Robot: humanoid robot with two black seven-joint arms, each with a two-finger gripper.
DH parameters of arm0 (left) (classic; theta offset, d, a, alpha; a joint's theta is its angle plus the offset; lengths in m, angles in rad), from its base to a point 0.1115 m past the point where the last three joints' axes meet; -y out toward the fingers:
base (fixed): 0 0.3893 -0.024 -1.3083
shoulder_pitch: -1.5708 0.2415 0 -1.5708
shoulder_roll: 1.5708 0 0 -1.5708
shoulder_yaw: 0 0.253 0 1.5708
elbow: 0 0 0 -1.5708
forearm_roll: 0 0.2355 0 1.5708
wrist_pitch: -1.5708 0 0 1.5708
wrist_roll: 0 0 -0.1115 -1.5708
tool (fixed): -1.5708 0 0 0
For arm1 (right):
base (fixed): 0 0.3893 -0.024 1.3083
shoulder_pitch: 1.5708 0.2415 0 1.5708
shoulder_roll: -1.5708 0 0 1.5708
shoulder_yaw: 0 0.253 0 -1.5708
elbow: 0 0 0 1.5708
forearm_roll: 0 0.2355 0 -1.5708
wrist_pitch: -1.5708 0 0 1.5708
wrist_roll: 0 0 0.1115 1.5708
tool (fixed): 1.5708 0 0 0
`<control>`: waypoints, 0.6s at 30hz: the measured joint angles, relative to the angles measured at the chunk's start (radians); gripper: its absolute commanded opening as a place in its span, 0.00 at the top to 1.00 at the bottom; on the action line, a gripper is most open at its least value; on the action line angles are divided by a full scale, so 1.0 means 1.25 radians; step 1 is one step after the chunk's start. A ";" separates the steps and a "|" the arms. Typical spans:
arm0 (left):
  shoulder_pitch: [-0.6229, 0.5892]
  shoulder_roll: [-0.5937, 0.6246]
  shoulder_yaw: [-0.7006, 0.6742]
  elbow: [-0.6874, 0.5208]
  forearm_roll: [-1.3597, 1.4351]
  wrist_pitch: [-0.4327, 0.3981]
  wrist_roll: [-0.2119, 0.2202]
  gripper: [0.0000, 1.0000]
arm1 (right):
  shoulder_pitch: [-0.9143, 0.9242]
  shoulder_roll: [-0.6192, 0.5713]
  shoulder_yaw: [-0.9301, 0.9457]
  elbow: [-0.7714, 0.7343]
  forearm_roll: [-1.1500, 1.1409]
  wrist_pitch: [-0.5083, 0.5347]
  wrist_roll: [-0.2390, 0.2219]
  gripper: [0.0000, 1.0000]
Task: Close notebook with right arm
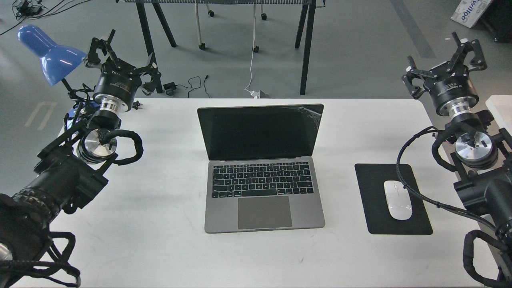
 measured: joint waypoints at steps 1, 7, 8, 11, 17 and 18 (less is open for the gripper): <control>0.000 0.000 0.000 0.000 0.000 0.000 0.000 0.00 | 0.000 0.000 -0.001 0.000 0.000 0.000 0.000 0.00; -0.001 -0.003 0.000 0.004 0.003 0.000 -0.001 0.00 | -0.003 0.003 -0.019 0.001 0.000 0.000 0.000 0.00; -0.001 -0.003 -0.001 0.004 0.003 0.000 -0.001 0.00 | -0.003 0.005 -0.028 0.001 0.000 -0.002 0.000 0.00; -0.001 -0.002 -0.001 0.004 0.002 0.000 -0.001 0.00 | 0.013 0.010 -0.064 0.000 0.000 -0.006 0.000 0.00; 0.001 0.000 -0.001 0.003 0.001 0.000 -0.001 0.00 | 0.102 0.054 -0.171 -0.045 0.000 -0.011 0.000 0.00; 0.001 0.000 -0.001 0.002 0.001 0.000 -0.001 0.00 | 0.124 0.068 -0.190 -0.068 0.000 -0.011 0.000 0.00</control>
